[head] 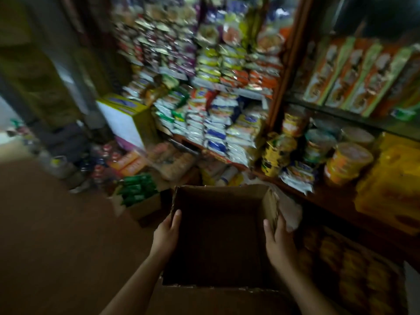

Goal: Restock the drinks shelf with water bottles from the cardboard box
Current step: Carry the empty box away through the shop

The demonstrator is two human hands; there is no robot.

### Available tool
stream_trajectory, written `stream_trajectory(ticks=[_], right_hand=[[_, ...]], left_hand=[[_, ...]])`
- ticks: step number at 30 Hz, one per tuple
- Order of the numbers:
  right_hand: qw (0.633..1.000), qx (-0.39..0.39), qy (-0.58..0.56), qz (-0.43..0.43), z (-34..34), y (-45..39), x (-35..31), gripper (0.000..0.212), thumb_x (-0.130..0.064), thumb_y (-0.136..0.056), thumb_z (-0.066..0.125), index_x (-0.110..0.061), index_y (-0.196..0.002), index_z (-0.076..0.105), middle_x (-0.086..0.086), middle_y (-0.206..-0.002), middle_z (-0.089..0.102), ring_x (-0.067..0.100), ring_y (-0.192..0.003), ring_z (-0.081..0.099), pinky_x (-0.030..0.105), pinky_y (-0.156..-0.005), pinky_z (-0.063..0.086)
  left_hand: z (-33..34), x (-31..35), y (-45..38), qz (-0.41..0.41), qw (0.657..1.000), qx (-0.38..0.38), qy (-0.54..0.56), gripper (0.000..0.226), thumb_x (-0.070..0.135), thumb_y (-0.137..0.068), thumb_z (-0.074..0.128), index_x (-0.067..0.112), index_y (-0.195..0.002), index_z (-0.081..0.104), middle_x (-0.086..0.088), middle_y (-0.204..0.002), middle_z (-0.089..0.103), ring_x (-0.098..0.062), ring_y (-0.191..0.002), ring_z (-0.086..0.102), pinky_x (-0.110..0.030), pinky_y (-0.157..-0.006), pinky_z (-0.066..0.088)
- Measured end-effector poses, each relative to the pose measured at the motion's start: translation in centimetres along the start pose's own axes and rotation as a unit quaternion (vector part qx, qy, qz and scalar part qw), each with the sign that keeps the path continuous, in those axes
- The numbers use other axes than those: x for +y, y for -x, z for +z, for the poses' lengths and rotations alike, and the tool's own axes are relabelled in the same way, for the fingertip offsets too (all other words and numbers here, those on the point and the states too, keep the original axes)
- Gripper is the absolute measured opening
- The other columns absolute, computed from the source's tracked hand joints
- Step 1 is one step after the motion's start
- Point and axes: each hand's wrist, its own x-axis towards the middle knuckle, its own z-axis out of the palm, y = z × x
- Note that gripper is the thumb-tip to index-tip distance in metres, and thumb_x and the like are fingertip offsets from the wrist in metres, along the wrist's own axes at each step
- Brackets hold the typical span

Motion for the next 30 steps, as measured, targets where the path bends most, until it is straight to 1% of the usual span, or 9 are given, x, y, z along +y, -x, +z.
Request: stream_trajectory(ticks=[3,6,9,12,14,17,22,25,30], right_hand=[[0.995,0.020,0.014,-0.092,0.4,1.7,-6.2,0.057,-0.040,-0.102,0.035,-0.008,-0.149,0.026,0.015,-0.151,0.035,0.027,-0.137,0.037,0.023,-0.105,0.025],[0.993,-0.060,0.002,-0.104,1.9,3.3,-12.3,0.059,-0.038,-0.102,0.031,-0.013,-0.152,0.013,0.013,-0.156,0.022,0.029,-0.142,0.026,0.035,-0.111,0.027],[0.987,-0.088,0.002,-0.132,4.6,4.4,-17.5,0.059,-0.042,-0.101,0.027,-0.018,-0.153,0.010,0.016,-0.153,0.029,0.034,-0.137,0.035,0.042,-0.108,0.032],[0.980,-0.106,0.003,-0.166,7.5,5.8,-23.5,0.057,-0.042,-0.102,0.025,-0.021,-0.153,0.012,0.017,-0.145,0.043,0.035,-0.126,0.048,0.040,-0.098,0.041],[0.974,-0.128,0.023,-0.185,9.1,6.7,-28.4,0.055,-0.041,-0.103,0.023,-0.019,-0.153,0.014,0.017,-0.143,0.045,0.034,-0.124,0.050,0.036,-0.093,0.041],[0.962,-0.151,0.019,-0.226,12.0,8.2,-35.8,0.057,-0.039,-0.103,0.023,-0.013,-0.153,0.013,0.015,-0.153,0.031,0.033,-0.136,0.036,0.035,-0.102,0.034],[0.949,-0.157,0.024,-0.273,17.5,11.3,-46.0,0.056,-0.038,-0.104,0.025,-0.010,-0.152,0.017,0.017,-0.155,0.024,0.033,-0.140,0.027,0.033,-0.104,0.024],[0.933,-0.188,0.005,-0.305,22.1,12.4,-50.6,0.056,-0.041,-0.103,0.026,-0.011,-0.151,0.020,0.020,-0.149,0.036,0.037,-0.135,0.035,0.040,-0.105,0.029],[0.913,-0.225,-0.016,-0.339,29.9,13.3,-57.3,0.057,-0.044,-0.102,0.026,-0.016,-0.151,0.018,0.015,-0.153,0.030,0.035,-0.136,0.036,0.043,-0.106,0.033]], left_hand=[[-5.6,0.9,1.4,0.001,0.998,0.064,-0.004,0.055,0.053,-0.096,0.035,0.017,-0.135,0.052,-0.004,-0.121,0.063,-0.024,-0.109,0.060,-0.033,-0.088,0.048],[-11.7,0.8,2.5,-0.013,0.993,0.117,0.004,0.057,0.055,-0.096,0.035,0.014,-0.131,0.055,-0.009,-0.121,0.063,-0.027,-0.111,0.059,-0.032,-0.086,0.046],[-17.7,0.2,3.0,-0.020,0.988,0.154,0.015,0.059,0.058,-0.094,0.036,0.014,-0.126,0.059,-0.007,-0.113,0.066,-0.024,-0.105,0.061,-0.035,-0.090,0.049],[-24.4,-0.3,2.9,-0.032,0.981,0.188,0.028,0.059,0.058,-0.094,0.036,0.011,-0.120,0.062,-0.010,-0.109,0.067,-0.027,-0.103,0.062,-0.035,-0.085,0.048],[-29.0,-0.7,2.2,-0.035,0.976,0.215,0.029,0.056,0.057,-0.095,0.036,0.010,-0.101,0.066,-0.013,-0.098,0.067,-0.033,-0.101,0.062,-0.034,-0.076,0.045],[-35.9,-0.8,1.5,-0.037,0.965,0.258,0.035,0.055,0.057,-0.095,0.036,0.012,-0.070,0.056,-0.028,-0.092,0.065,-0.043,-0.099,0.061,-0.033,-0.067,0.039],[-47.3,-1.7,0.9,-0.045,0.946,0.320,0.021,0.066,0.060,-0.094,0.035,0.003,-0.085,0.065,-0.020,-0.091,0.067,-0.036,-0.092,0.064,-0.035,-0.075,0.046],[-52.8,-2.9,0.6,-0.058,0.931,0.360,0.016,0.072,0.063,-0.092,0.034,-0.002,-0.095,0.066,-0.020,-0.093,0.067,-0.036,-0.093,0.064,-0.036,-0.076,0.047],[-60.1,-5.7,-1.3,-0.081,0.912,0.400,0.037,0.075,0.064,-0.091,0.036,-0.004,-0.102,0.066,-0.023,-0.100,0.068,-0.037,-0.094,0.064,-0.041,-0.084,0.051]])
